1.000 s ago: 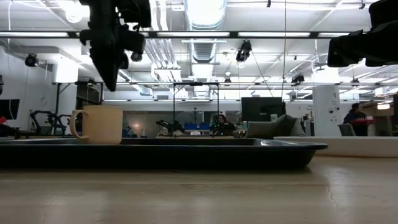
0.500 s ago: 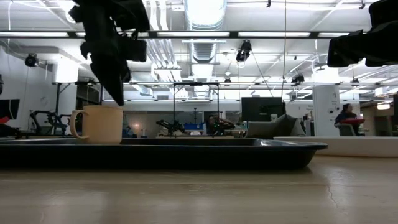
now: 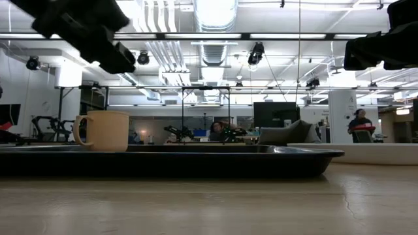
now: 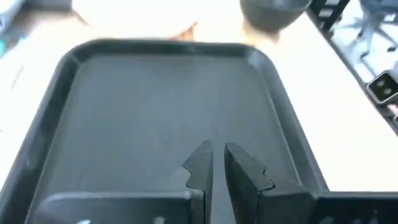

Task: Set up tray
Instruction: Put the white plate at the bottom of the yellow mug on the black tray

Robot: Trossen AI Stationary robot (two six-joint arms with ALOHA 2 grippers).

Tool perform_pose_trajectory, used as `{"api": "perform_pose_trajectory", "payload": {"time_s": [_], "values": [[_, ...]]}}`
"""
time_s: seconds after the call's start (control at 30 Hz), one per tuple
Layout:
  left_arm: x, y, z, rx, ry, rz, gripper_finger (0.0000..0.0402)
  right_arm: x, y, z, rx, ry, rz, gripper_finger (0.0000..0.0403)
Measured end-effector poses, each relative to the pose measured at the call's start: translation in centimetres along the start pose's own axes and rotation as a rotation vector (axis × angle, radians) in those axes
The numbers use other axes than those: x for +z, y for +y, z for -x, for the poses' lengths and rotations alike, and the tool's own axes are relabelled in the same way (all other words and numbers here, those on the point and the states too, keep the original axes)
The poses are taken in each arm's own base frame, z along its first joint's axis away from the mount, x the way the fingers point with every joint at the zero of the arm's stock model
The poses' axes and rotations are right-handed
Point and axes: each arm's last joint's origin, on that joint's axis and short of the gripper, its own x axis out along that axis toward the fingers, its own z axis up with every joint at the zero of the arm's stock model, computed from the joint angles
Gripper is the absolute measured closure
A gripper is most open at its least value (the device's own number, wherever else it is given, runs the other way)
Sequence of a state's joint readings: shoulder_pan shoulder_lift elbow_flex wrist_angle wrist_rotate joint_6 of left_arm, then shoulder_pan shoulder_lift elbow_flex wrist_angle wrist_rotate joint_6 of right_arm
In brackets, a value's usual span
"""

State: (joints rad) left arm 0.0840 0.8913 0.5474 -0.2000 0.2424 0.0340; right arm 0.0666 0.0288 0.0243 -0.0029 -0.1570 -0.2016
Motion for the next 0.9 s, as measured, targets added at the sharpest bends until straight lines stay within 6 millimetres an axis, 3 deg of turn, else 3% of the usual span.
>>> {"api": "perform_pose_trajectory", "payload": {"time_s": [0.33,0.63,0.9], "values": [[-1.0,-1.7,4.9,-0.025,-0.257,-0.061,0.0379,0.0,0.0,0.0,0.000,0.000,0.000,0.0335],[-3.6,-2.9,5.3,-0.088,-0.437,-0.162,0.0379,0.0,0.0,0.0,0.000,0.000,0.000,0.0335],[-3.9,-3.1,6.2,-0.119,-0.504,-0.200,0.0379,0.0,0.0,0.0,0.000,0.000,0.000,0.0335]]}}
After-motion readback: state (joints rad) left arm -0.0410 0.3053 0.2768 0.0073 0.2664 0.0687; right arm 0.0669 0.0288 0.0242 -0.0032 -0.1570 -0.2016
